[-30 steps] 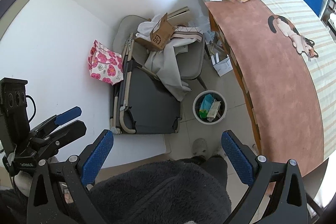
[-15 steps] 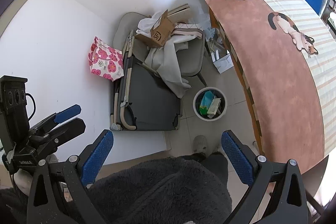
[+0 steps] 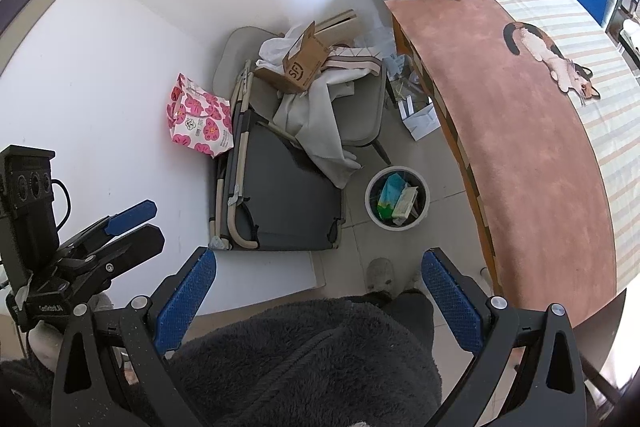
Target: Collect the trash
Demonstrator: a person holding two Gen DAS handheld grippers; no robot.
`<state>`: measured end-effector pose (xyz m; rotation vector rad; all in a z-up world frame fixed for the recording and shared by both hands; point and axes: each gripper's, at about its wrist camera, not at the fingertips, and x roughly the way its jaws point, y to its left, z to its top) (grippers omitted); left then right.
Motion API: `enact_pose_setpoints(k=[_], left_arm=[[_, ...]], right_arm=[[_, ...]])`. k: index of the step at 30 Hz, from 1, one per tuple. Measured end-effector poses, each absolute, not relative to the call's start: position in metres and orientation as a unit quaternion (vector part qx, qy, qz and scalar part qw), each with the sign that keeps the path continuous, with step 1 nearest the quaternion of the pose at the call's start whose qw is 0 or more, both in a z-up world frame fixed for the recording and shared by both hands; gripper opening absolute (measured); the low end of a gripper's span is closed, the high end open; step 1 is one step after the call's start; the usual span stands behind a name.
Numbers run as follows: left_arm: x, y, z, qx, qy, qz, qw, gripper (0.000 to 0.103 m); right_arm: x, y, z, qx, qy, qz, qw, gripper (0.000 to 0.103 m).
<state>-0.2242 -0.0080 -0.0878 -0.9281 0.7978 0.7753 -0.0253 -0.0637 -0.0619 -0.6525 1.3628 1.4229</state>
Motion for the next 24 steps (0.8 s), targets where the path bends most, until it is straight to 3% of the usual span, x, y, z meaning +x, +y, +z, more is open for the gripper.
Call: enact_pose_setpoints(k=[24], left_arm=[[-0.2179, -0.0064, -0.0831, -0.42, 0.363, 0.35, 0.754, 0.103]], right_arm=[[-0.0219, -0.0714, -0.0543, -0.261, 0.564, 0.589, 0.517, 0.103]])
